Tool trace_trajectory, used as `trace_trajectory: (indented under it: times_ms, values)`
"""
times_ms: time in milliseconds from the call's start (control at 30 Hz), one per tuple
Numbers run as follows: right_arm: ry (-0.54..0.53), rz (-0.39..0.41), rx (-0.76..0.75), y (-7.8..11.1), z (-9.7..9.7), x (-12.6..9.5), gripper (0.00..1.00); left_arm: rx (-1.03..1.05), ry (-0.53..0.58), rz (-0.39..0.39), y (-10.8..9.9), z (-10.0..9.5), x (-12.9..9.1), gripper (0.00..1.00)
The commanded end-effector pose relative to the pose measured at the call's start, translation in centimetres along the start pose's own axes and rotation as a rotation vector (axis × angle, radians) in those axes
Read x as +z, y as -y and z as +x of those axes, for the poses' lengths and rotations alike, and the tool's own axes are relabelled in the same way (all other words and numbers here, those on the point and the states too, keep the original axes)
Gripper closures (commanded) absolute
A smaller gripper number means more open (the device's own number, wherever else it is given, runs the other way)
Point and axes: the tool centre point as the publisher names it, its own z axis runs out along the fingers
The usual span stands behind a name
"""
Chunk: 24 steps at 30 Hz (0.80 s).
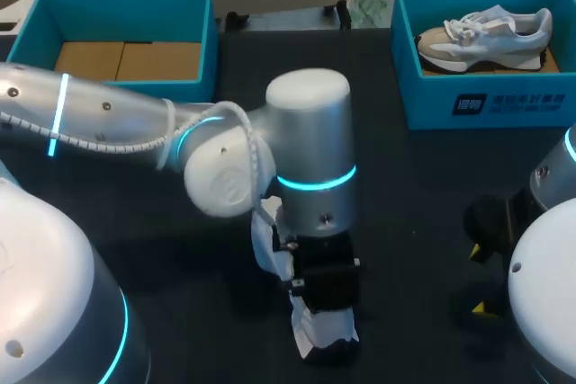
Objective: Take the shoe out of the shoebox, open the shoe tongue, remove and reinsert the insole, then place the shoe into the shoebox
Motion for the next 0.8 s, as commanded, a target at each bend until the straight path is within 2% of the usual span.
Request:
trace_trajectory:
  times_ms: [33, 200, 233, 500, 700, 800]
  values:
    - [0.003, -0.002, -0.001, 0.1, 0.2, -0.2, 0.00, -0.023, -0.005, -0.092, 0.6, 0.1, 1.4, 1.00]
    - [0.003, -0.002, -0.001, 0.1, 0.2, -0.2, 0.00, -0.062, -0.001, -0.148, -0.5, 0.9, 1.0, 1.00]
    - [0.003, -0.002, -0.001, 0.1, 0.2, -0.2, 0.00, -0.070, 0.000, -0.179, -1.0, 1.2, 0.7, 1.00]
    - [0.003, -0.002, -0.001, 0.1, 0.2, -0.2, 0.00, -0.090, 0.000, -0.285, -3.2, 2.1, -1.1, 1.00]
    - [0.003, -0.002, -0.001, 0.1, 0.2, -0.2, 0.00, -0.075, 0.019, -0.287, -3.5, 2.0, -2.3, 1.00]
    - [0.003, -0.002, -0.001, 0.1, 0.2, -0.2, 0.00, -0.054, 0.035, -0.251, -3.0, 1.5, -2.8, 1.00]
